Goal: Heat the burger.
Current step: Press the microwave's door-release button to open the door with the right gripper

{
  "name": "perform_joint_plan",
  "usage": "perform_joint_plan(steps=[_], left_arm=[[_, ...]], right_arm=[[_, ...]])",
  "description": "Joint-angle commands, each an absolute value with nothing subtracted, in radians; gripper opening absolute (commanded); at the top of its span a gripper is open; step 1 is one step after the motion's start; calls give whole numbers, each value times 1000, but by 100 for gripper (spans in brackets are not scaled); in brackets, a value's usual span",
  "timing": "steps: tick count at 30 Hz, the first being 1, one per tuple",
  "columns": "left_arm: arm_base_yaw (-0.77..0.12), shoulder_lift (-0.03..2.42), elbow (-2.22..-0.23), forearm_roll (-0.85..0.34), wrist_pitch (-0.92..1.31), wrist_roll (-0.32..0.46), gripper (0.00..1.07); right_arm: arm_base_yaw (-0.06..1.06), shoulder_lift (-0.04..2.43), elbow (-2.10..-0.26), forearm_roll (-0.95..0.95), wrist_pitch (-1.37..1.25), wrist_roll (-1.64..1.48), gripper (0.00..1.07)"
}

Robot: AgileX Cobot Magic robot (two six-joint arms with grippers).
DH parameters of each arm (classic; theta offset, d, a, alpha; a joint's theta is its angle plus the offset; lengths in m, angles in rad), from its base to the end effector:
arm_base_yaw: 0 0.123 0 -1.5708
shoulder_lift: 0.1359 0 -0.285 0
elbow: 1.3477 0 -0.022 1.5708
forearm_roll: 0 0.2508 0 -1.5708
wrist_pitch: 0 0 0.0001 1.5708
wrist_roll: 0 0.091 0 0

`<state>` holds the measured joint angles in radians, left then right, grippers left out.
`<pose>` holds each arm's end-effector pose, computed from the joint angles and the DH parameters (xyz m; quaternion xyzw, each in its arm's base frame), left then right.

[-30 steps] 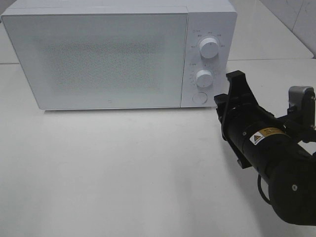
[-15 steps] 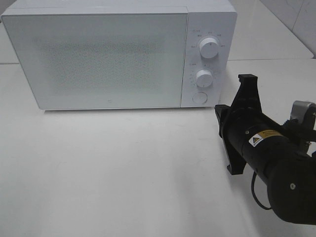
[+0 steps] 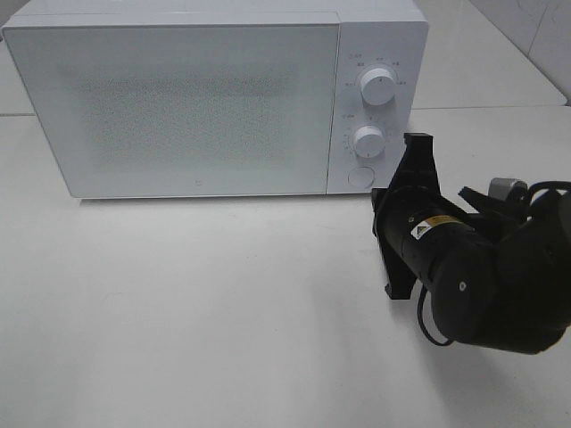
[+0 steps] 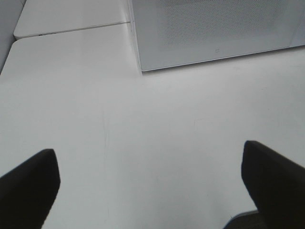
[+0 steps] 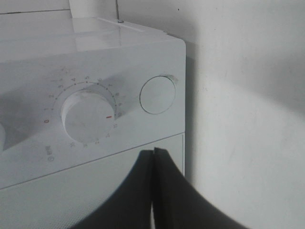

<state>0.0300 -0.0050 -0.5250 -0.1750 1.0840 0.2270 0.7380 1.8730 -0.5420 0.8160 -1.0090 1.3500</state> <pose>-0.0098 -0.0143 0.2833 0.0891 0.8436 -0.0195 0.5292 0.2507 0.1522 0.1216 0.5736 0.5745 0.4248 0.4006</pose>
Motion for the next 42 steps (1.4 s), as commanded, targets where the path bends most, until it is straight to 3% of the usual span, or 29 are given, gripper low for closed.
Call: perform_joint_plan(steps=[1,20,42], left_arm=[[30,-24,-522,-178,1081,223,96],[30,-24,-522,-178,1081,223,96],[30,-24,-522,-178,1081,223,96]], right_arm=[[697,1901,-586,778,-974,1334,0],[556,2068,-802,667,-865,1337,0],[547,2141,-910,681,-954,1347,0]])
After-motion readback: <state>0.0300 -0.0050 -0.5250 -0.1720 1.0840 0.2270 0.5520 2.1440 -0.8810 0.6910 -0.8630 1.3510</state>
